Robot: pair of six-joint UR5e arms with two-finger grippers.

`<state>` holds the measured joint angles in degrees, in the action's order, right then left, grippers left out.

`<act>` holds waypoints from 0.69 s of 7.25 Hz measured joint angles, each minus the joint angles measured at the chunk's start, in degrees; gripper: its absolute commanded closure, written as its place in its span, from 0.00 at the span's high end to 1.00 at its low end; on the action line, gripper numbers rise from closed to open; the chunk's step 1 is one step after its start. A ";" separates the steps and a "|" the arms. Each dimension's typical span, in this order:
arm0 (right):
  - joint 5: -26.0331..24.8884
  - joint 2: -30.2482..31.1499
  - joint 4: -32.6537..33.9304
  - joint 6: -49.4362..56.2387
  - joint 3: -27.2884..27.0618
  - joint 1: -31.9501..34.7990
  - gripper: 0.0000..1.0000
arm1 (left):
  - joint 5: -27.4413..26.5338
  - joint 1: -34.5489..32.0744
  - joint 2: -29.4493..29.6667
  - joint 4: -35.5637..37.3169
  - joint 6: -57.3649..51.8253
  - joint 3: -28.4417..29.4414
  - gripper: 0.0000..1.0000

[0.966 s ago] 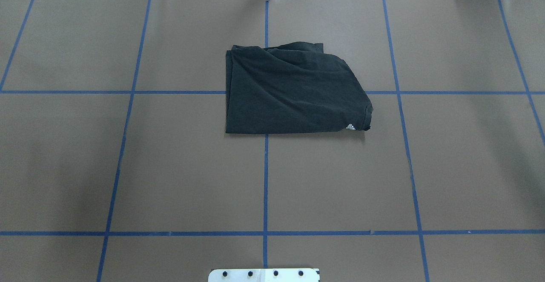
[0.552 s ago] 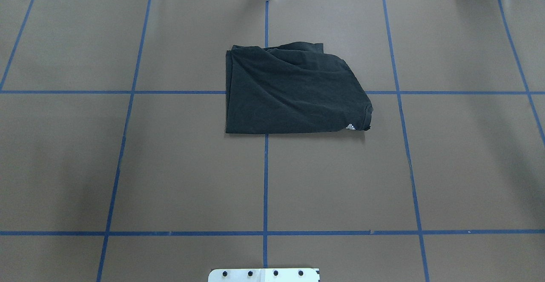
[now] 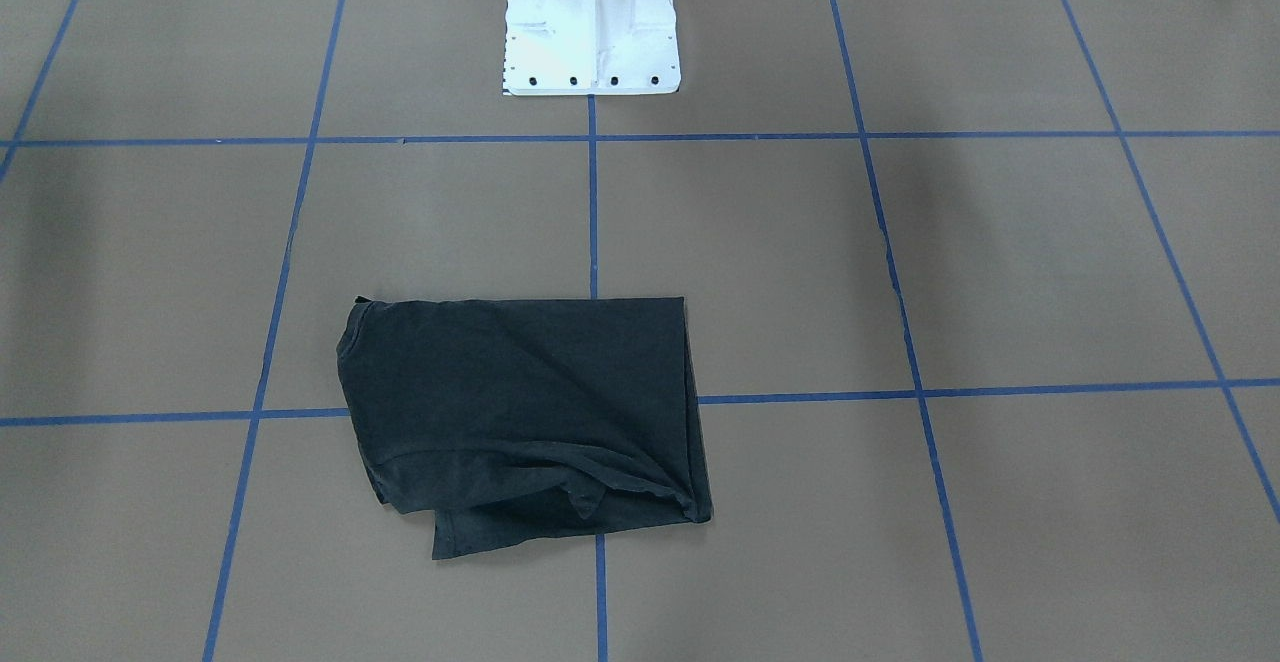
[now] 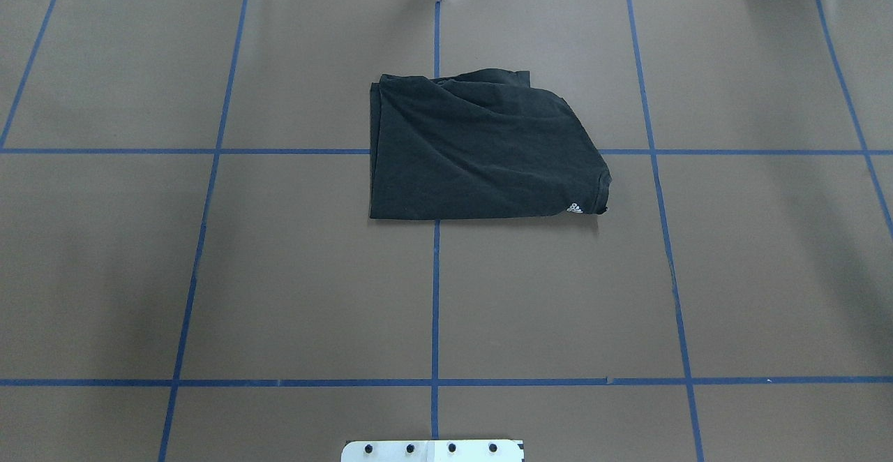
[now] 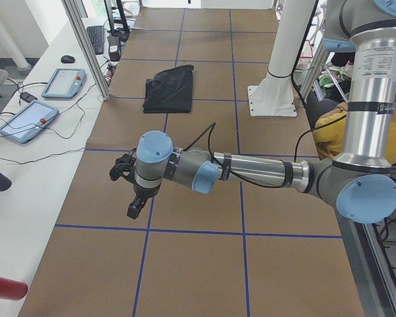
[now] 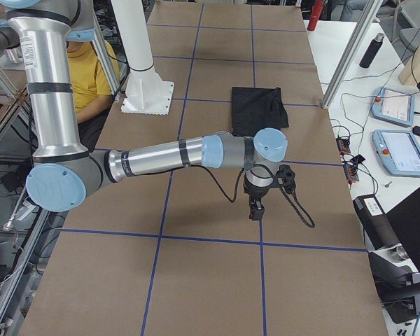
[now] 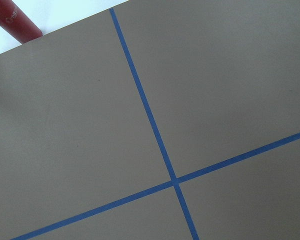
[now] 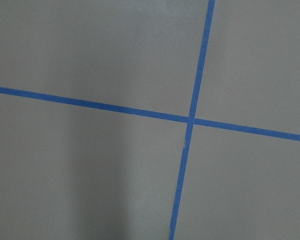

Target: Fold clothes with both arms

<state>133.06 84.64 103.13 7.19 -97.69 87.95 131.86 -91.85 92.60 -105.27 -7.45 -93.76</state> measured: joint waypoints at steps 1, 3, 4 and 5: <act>0.04 0.14 -0.09 -0.04 0.11 -0.08 1.00 | 0.04 0.00 0.18 -0.04 0.04 -0.07 1.00; 0.56 0.26 -0.19 -0.18 0.33 -0.71 1.00 | 0.06 0.00 0.19 -0.04 0.06 -0.48 1.00; 0.80 0.34 -0.20 -0.22 0.36 -0.99 1.00 | 0.07 0.00 0.06 -0.03 0.07 -0.60 1.00; 0.99 0.53 -0.21 -0.22 0.31 -1.17 1.00 | 0.09 0.00 -0.07 -0.02 0.07 -0.72 1.00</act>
<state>134.05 85.17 102.92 6.97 -97.37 86.78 131.94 -91.84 92.53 -105.30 -7.38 -94.47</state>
